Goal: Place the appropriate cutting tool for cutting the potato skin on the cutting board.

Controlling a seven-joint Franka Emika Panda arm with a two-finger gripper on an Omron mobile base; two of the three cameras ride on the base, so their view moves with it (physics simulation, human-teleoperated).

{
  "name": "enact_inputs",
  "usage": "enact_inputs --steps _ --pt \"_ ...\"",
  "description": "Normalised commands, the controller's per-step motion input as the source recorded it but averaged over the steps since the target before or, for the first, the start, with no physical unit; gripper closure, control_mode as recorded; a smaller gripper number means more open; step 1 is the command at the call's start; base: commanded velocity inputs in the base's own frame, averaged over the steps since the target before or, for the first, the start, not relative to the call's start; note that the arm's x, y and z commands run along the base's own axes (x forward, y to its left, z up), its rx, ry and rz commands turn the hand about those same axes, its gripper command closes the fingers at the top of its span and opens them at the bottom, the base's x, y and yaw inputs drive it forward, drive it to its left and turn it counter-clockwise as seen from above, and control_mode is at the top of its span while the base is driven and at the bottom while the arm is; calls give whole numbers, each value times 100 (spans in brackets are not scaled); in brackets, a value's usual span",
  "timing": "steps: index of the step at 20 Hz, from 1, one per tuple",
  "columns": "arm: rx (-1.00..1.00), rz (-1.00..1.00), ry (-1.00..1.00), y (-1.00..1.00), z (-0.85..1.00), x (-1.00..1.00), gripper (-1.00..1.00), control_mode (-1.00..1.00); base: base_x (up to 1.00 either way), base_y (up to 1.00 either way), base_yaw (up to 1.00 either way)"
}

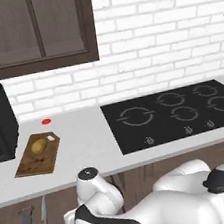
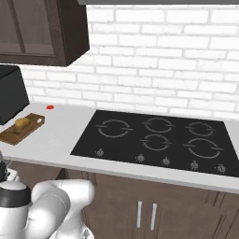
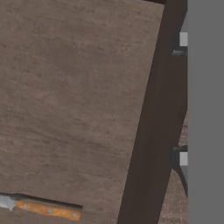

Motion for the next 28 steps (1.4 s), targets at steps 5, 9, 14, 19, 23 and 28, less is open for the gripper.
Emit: enact_inputs --steps 5,9,14,19,23,28 --pt "3 0 2 23 -9 -78 -100 -100 0 0 0" --pt "3 0 4 25 -27 -72 -100 -100 0 0 0" --pt "1 0 1 23 -22 -45 -100 -100 0 0 0" --pt "0 0 -5 23 34 26 -100 -100 0 0 0" --pt "0 0 -7 54 52 71 -100 -100 0 0 0" --pt "0 -1 -9 96 18 74 -100 -100 0 0 0"
